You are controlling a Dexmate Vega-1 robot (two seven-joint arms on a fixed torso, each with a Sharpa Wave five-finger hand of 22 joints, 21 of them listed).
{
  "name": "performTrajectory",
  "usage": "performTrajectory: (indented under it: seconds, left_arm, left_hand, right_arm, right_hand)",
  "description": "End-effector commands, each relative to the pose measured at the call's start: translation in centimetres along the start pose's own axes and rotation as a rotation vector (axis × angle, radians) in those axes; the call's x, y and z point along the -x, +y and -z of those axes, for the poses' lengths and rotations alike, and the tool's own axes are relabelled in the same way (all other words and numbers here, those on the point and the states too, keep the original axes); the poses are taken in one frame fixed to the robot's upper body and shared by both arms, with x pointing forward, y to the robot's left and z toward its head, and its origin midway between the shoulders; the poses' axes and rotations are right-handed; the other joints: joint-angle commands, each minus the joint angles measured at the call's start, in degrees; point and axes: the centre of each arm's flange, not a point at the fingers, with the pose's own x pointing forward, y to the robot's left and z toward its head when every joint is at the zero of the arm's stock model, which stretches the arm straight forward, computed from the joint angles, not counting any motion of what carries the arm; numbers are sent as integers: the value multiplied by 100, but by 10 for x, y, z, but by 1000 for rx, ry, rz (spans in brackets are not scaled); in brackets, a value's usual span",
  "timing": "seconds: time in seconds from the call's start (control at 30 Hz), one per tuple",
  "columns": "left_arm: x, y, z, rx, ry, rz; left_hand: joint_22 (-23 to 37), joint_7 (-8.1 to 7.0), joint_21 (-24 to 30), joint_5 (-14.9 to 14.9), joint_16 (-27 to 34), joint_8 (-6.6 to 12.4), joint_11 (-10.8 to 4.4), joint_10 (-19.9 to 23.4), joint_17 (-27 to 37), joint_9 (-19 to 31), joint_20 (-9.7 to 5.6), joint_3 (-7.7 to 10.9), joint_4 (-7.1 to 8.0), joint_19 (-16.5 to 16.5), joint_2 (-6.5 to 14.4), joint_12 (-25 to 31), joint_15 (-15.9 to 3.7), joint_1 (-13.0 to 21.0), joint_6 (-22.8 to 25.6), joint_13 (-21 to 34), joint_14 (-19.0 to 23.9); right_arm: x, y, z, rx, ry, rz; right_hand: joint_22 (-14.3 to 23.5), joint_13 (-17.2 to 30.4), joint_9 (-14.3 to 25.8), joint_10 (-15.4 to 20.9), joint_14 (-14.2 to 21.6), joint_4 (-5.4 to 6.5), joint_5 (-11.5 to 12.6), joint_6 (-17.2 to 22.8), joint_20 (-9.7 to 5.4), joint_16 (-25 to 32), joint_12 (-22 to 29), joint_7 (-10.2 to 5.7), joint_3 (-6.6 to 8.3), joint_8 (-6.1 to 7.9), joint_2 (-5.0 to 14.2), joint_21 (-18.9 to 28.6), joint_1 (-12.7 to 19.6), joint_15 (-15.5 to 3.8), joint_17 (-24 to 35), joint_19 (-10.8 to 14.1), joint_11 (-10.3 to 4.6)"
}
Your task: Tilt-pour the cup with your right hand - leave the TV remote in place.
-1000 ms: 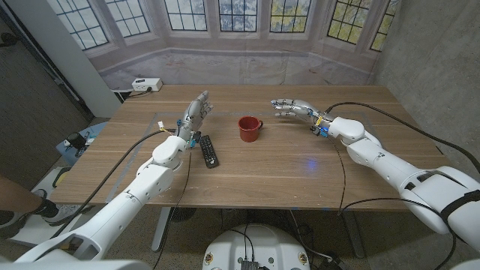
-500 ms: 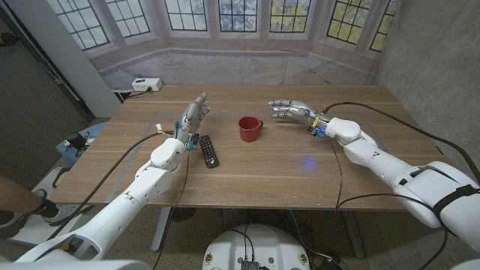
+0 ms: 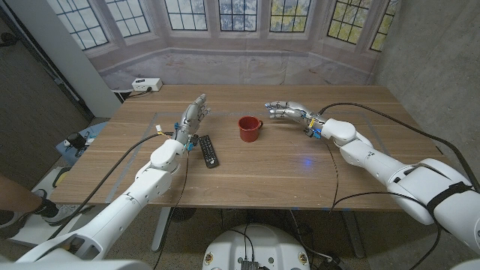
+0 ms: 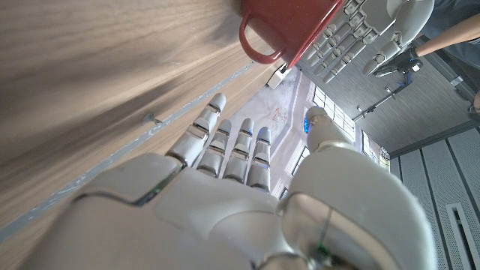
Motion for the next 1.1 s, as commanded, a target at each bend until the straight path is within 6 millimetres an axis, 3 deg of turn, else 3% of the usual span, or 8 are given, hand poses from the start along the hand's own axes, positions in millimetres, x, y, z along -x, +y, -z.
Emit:
performTrajectory:
  seconds: [0.03, 1.1]
  left_arm:
    - [3, 0, 2, -1, 5, 2]
    - [7, 1, 2, -7, 9, 14]
  left_hand:
    - [5, 6, 48, 31, 23, 40, 22, 15, 17, 28, -2, 10, -48, 61, -16, 29, 14, 42, 37, 12, 48]
    - [7, 7, 37, 32, 12, 34, 4, 46, 19, 29, -2, 25, -82, 76, -16, 19, 15, 44, 95, 14, 78]
  right_arm:
    - [-8, 11, 0, 2, -9, -15]
    - [-23, 30, 2, 10, -13, -17]
  right_hand:
    - [11, 15, 14, 172, 82, -21, 24, 59, -24, 32, 76, -8, 2, 24, -35, 38, 149, -298, 8, 69, -25]
    - [13, 74, 30, 695, 403, 7, 37, 538, -147, 101, 160, -52, -53, 143, -155, 69, 651, -489, 18, 310, -74]
